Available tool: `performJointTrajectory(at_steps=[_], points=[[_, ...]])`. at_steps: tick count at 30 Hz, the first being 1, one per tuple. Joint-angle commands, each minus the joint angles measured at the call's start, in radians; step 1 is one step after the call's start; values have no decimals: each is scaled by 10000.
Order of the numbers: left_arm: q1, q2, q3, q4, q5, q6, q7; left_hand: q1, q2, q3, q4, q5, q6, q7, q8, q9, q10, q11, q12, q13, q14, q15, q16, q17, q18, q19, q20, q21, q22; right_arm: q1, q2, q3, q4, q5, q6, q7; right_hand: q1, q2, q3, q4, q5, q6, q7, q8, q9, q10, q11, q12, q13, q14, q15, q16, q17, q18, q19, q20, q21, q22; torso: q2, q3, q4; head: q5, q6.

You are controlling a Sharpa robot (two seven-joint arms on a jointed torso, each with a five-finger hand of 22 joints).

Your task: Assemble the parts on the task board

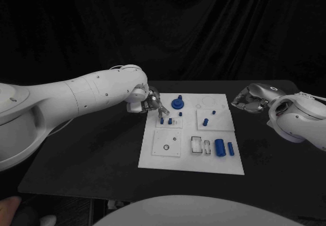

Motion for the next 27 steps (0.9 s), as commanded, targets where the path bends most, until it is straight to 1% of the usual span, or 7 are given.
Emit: performJointTrajectory(at_steps=[1,8,11,13,16,21,27], points=[[-58,52,9,-33,147,67,-45,43,65,30,-84,65,80,18,-66,-24,1041,64,35,2633,1038,68,26,2630,123,0,65,-34,1872,1,-5,6,26,-27,22,-147,102,15,1,-46,37,-40,-5,-29,-12,1059,-9,63,2630,982,-50,-28,2440,-79,1020,-49,26,2633,7,0,-13,-4,1],[-113,93,9,-76,147,36,-134,171,69,155,-263,186,194,-21,-24,43,1041,36,35,2633,1038,47,26,2630,126,0,51,-37,1870,1,-10,6,32,-27,21,-146,102,15,1,-46,37,-40,-5,-29,-12,1059,-9,63,2630,982,-50,-28,2440,-79,1020,-49,26,2633,-8,12,-8,-6,1],[-128,93,9,-86,147,28,-174,155,39,219,-404,201,274,-95,329,614,1041,-17,35,2633,1038,5,26,2630,125,9,13,-23,1873,1,-10,6,32,-27,18,-145,102,15,1,-46,37,-40,-5,-29,-12,1059,-9,63,2630,982,-50,-28,2440,-79,1020,-49,26,2633,-11,9,1,-26,1],[-136,89,9,-90,147,31,-204,17,33,296,-512,206,-22,-155,906,1769,1041,-75,35,2633,1038,-59,26,2630,121,12,-38,-18,1874,1,-9,6,30,-27,21,-145,102,15,1,-46,37,-40,-5,-29,-12,1059,-9,63,2630,982,-50,-28,2440,-79,1020,-49,26,2633,-12,9,-4,-24,1],[-145,84,9,-95,147,35,-235,-15,9,310,-555,189,-3,-182,1157,1852,1041,-98,35,2633,1038,-65,26,2630,119,19,-54,-3,1879,1,-9,6,29,-27,24,-147,102,15,1,-46,37,-40,-5,-29,-12,1059,-9,63,2630,982,-50,-28,2440,-79,1020,-49,26,2633,-14,9,-3,-40,1],[-158,83,9,-101,140,-4,-244,-91,-5,300,-546,110,-125,-174,1321,1848,1041,-98,35,2633,1038,-70,26,2630,122,12,-62,-20,1873,1,4,6,22,-27,37,-152,114,9,14,-60,50,-38,-2,-30,-13,1059,-8,63,2630,980,-49,-34,2432,-79,1020,-49,26,2633,-17,12,-6,-37,1],[-184,88,9,-88,-352,-53,-97,-136,6,301,-530,62,-204,-164,1362,1834,1041,-95,35,2633,1038,-70,26,2630,119,18,-64,-6,1877,0,14,6,18,-27,48,-158,114,9,14,-60,50,-38,-2,-30,-13,1059,-8,63,2630,980,-49,-34,2432,-79,1020,-49,26,2633,-21,8,5,-50,1]])
